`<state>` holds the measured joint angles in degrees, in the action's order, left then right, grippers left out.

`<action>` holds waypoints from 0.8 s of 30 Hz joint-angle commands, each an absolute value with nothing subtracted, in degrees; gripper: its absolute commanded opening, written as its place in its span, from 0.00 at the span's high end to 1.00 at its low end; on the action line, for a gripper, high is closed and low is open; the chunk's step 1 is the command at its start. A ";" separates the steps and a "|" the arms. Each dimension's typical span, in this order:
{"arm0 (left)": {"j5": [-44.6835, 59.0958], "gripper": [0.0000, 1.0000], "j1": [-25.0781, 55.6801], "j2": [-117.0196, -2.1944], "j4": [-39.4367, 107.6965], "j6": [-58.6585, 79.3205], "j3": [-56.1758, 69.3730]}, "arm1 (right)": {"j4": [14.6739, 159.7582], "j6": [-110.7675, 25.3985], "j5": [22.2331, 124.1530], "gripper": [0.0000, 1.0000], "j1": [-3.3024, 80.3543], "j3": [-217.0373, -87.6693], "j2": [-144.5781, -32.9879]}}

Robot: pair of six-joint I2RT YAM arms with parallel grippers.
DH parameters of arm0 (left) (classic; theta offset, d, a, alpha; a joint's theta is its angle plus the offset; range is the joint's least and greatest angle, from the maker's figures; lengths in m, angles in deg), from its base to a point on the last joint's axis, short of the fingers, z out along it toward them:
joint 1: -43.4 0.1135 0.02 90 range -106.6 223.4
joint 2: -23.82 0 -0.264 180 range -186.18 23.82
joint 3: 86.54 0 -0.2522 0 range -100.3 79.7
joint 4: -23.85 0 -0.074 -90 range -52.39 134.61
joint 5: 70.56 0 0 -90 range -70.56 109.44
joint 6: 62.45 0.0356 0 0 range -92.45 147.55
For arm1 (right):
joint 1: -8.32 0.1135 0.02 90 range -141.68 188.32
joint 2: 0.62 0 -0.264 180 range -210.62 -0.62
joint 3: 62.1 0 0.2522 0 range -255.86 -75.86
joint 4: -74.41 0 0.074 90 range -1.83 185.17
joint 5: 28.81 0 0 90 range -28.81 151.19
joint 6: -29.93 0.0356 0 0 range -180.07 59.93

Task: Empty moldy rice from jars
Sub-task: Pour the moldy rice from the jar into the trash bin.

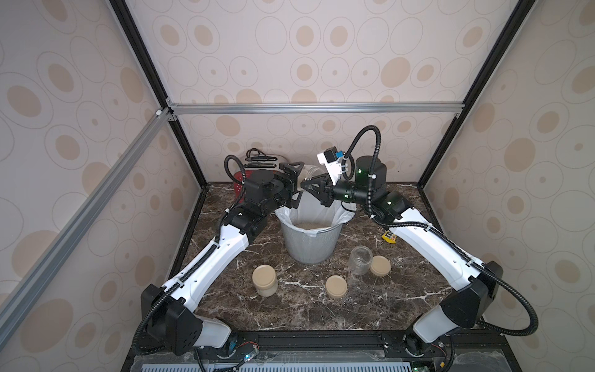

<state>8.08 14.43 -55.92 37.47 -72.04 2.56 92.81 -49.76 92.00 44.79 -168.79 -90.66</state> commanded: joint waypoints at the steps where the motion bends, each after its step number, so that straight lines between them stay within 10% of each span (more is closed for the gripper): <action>1: 7.17 0.01 13.67 -55.32 30.10 -75.56 1.81 | 81.18 -45.90 94.30 1.00 45.61 -166.33 -86.89; 24: 9.49 0.05 12.80 -58.08 14.21 -82.29 4.96 | 60.19 -28.69 102.75 1.00 45.61 -151.95 -84.55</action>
